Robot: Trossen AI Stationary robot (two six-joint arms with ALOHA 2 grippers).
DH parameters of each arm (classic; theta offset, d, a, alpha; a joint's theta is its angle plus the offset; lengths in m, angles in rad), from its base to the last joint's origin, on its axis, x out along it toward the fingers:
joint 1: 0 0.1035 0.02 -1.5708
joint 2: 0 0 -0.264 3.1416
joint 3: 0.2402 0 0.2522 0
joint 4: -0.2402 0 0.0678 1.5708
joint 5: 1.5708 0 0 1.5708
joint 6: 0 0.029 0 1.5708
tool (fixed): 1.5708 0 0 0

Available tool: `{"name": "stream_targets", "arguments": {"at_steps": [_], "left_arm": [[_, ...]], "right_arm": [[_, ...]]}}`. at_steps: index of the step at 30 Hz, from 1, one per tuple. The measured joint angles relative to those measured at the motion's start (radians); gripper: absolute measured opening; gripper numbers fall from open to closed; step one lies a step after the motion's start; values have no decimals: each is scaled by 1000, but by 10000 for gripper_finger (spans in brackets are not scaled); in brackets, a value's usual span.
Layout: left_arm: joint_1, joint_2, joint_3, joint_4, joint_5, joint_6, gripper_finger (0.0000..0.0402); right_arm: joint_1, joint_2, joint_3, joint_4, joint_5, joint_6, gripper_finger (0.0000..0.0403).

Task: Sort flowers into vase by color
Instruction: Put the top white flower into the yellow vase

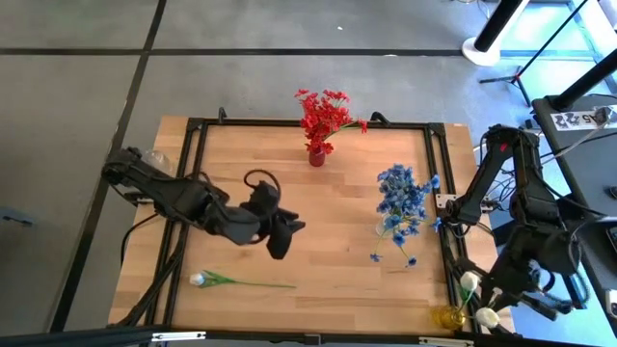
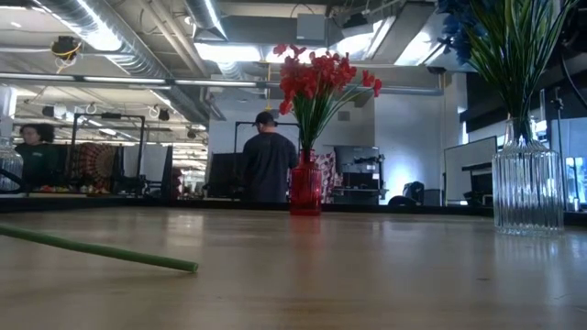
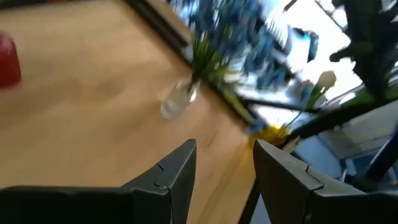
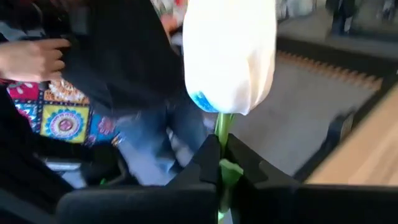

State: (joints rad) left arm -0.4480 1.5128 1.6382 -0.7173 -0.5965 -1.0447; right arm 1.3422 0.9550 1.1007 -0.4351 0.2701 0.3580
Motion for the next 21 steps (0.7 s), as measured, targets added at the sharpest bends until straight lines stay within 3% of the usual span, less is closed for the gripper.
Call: {"name": "stream_targets", "arguments": {"at_steps": [5,13,21], "left_arm": [[-17,41,0,-65,38,-119,155],[-17,95,-1,-100,88,-168,155],[-48,124,-1,-316,300,-539,167]], "right_arm": [[0,13,0,-144,-86,139,33],[-1,20,33,-310,-247,269,111],[-1,27,196,-551,-351,421,169]]}}
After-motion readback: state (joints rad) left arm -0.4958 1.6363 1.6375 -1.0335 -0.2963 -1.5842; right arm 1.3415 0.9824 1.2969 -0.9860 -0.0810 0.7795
